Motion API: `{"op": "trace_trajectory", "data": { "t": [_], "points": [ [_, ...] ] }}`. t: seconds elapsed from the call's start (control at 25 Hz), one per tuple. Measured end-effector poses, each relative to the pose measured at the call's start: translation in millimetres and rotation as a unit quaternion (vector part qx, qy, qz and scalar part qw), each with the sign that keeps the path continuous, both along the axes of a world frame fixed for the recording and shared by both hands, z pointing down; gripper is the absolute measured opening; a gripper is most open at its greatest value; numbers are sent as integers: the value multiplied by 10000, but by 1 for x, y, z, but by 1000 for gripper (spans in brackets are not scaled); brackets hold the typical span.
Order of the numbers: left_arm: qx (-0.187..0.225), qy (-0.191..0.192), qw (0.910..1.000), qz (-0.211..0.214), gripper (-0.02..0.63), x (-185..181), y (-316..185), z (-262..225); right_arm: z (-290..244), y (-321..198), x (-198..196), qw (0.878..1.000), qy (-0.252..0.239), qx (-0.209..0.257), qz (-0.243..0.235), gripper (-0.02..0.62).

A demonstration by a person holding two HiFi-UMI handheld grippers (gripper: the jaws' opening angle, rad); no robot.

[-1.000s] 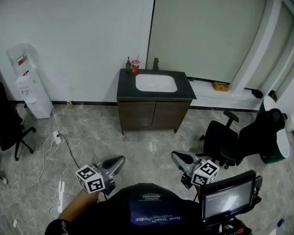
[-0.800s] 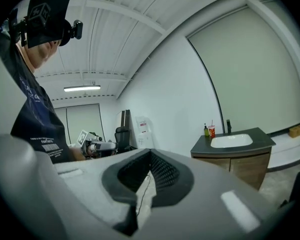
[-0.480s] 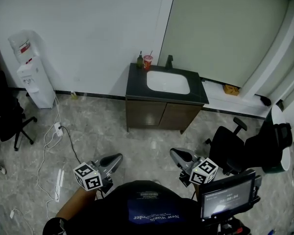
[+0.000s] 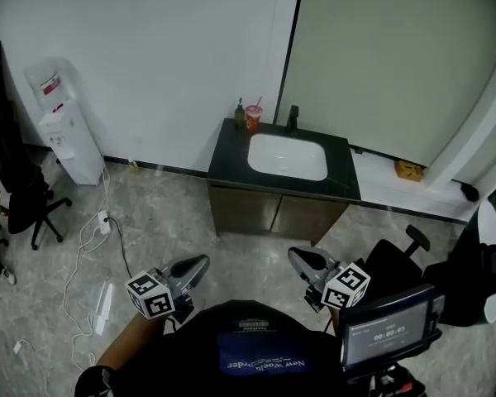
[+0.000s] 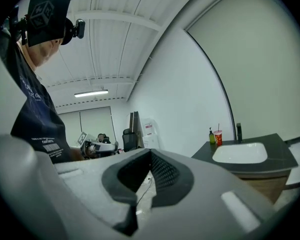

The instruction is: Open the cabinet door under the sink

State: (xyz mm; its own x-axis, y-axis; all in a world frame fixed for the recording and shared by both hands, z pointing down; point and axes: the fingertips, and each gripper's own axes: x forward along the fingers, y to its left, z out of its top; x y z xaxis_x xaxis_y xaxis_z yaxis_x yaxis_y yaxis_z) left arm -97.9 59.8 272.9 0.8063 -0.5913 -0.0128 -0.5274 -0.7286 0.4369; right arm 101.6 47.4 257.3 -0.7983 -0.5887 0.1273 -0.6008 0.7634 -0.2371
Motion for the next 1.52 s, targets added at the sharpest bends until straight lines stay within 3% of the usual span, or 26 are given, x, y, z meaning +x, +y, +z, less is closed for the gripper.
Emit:
{"op": "trace_trajectory", "data": {
  "t": [0.28,0.56,0.92,1.28,1.52],
  "points": [
    [11,-93,9999,-122,0,83,-53,-5,1,-57,72,9997,-35,48,-240,2],
    [-97,-292,9995,-48,0,116,-90,1,12,-97,106,9996,-187,-99,-181,2],
    [-108,-107,9993,331,0,112,-164,16,26,-156,99,9999,32,-52,95,2],
    [24,-104,9953,962,0,67,-285,6,6,-247,57,9968,162,-36,787,2],
    [-120,-90,9926,1208,1,43,-347,19,15,-304,36,9947,279,-49,987,2]
  ]
}}
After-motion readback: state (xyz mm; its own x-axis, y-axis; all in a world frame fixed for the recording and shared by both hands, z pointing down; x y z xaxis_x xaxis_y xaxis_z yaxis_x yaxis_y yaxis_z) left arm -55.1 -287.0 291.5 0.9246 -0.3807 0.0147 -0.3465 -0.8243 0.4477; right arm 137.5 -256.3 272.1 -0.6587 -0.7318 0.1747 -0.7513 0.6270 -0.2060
